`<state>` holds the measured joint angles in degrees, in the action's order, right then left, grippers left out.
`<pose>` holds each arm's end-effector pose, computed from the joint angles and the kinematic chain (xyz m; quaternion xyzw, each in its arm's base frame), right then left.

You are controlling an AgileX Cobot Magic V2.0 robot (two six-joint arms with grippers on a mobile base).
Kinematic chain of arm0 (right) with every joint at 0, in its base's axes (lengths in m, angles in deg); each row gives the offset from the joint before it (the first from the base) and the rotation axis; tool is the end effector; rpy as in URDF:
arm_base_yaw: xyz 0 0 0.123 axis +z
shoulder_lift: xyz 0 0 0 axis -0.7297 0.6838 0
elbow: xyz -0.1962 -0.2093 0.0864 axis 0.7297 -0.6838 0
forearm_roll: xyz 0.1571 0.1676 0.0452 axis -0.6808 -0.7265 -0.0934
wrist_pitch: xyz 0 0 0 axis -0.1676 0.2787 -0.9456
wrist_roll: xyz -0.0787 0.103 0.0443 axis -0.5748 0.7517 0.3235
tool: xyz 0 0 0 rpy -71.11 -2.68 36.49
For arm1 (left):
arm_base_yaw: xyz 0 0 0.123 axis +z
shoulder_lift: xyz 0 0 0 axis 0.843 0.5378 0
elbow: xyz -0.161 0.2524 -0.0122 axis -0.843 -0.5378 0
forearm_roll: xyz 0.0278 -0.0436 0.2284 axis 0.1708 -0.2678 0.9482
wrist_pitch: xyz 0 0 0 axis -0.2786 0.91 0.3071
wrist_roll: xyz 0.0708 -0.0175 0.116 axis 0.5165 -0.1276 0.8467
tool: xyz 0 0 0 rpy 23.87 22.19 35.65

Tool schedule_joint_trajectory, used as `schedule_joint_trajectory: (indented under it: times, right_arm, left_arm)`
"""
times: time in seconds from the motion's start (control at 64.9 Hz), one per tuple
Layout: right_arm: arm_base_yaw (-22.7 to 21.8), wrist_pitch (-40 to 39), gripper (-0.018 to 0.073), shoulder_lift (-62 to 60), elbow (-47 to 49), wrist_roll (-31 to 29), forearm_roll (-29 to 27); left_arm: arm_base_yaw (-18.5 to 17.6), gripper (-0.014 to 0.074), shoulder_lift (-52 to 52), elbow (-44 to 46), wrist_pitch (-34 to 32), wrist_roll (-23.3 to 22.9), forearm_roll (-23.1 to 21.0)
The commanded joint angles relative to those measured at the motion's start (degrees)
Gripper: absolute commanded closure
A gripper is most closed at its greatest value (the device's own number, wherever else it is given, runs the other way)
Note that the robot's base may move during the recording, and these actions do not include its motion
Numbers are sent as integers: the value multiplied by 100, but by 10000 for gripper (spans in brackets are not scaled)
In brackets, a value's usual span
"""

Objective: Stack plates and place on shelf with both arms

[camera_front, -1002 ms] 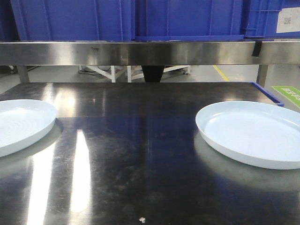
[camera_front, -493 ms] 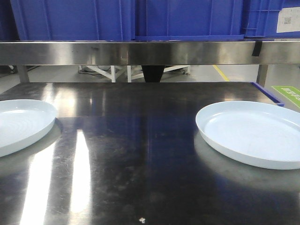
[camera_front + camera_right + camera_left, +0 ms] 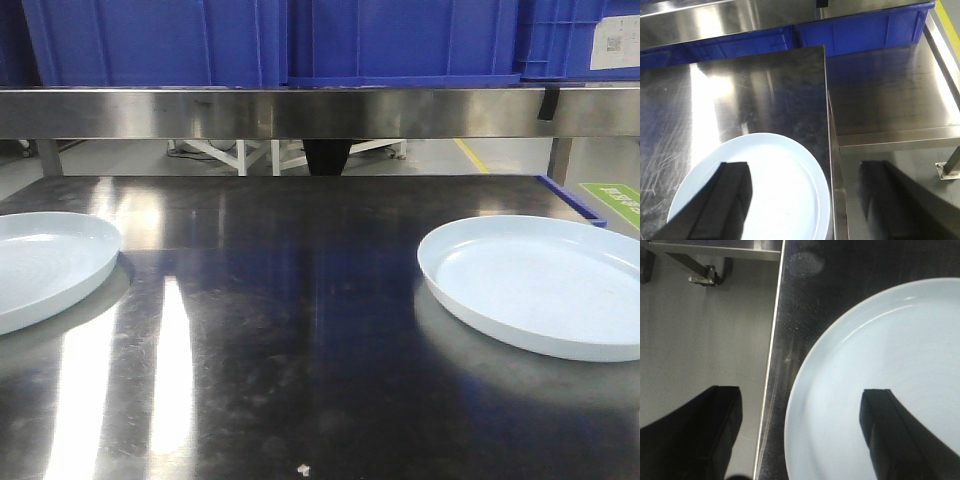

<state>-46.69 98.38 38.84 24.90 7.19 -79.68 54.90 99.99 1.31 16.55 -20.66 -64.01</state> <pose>0.1860 0.0067 0.2956 0.0907 0.8497 0.0827 0.5127 0.3147 0.0027 0.2106 -0.0111 0.9754 0.0508 0.2141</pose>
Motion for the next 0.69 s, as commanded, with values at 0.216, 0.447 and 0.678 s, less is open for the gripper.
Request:
schedule_joint_trajectory:
  times: [0.216,0.447,0.678]
  right_arm:
    - [-28,-430,2,-11,233,-21,18]
    - [-28,-430,2,-11,233,-21,18]
    - [-28,-430,2,-11,233,-21,18]
  left_arm:
    - [1,71,-112,180,-303,-60,12]
    - [1,71,-112,180,-303,-60,100]
    - [74,71,-112,180,-303,-60,121]
